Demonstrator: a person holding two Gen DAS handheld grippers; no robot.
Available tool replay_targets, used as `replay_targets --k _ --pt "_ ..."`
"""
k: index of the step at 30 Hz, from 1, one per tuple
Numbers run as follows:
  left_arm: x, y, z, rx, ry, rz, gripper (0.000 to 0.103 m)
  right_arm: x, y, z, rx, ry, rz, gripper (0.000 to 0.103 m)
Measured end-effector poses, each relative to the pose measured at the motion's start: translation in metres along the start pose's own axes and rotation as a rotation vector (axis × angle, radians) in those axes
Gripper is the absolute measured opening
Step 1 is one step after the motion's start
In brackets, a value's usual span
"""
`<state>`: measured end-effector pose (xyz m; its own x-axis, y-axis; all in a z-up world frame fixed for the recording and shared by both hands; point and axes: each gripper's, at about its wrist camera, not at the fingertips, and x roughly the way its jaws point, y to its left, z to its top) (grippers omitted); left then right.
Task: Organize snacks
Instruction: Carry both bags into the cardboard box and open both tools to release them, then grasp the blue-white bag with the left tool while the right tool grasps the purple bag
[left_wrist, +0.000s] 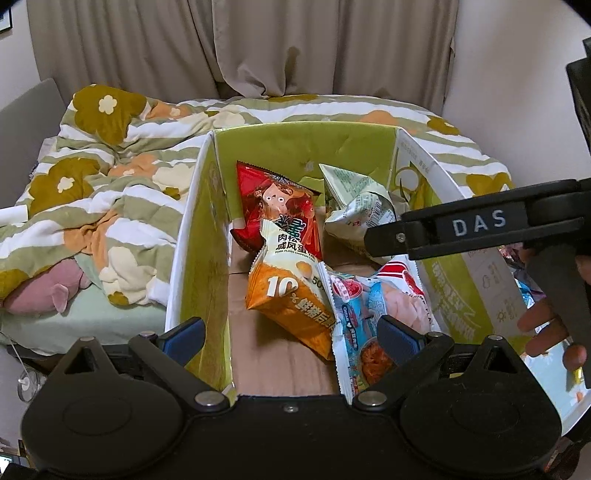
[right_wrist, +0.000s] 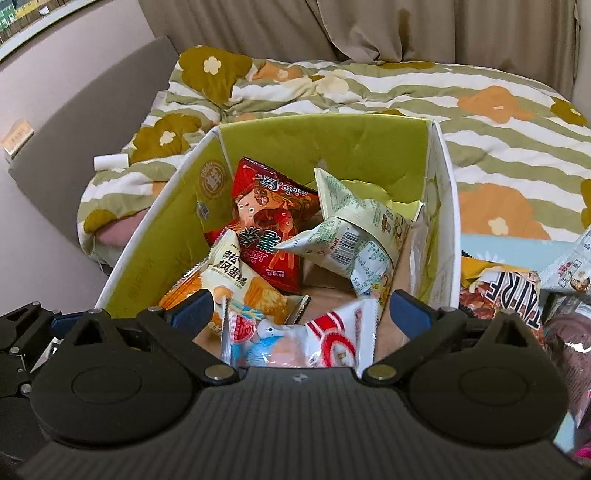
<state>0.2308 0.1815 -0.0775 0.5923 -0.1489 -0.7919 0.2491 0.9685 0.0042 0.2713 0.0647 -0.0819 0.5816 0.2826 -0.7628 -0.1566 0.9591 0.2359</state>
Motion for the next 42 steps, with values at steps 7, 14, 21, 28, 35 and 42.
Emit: replay_targets --k 7,14,21,28,35,42 --pt "-0.010 -0.002 0.002 -0.011 -0.017 0.001 0.101 -0.018 0.001 -0.001 -0.022 -0.029 -0.011 0.103" --pt "-0.030 -0.011 0.011 0.018 -0.084 -0.002 0.101 -0.051 0.002 0.000 0.002 -0.084 -0.020 0.103" --pt "-0.053 -0.036 0.012 0.035 -0.153 -0.027 0.101 -0.098 -0.007 -0.004 -0.004 -0.161 -0.078 0.103" --pt "-0.074 -0.089 0.013 0.058 -0.220 -0.022 0.101 -0.152 -0.047 -0.021 -0.001 -0.237 -0.100 0.103" --pt "-0.079 -0.154 0.009 0.059 -0.236 -0.019 0.101 -0.190 -0.109 -0.048 -0.003 -0.251 -0.144 0.103" --pt "-0.065 -0.217 -0.002 0.097 -0.216 0.004 0.101 -0.210 -0.178 -0.074 0.031 -0.239 -0.173 0.103"
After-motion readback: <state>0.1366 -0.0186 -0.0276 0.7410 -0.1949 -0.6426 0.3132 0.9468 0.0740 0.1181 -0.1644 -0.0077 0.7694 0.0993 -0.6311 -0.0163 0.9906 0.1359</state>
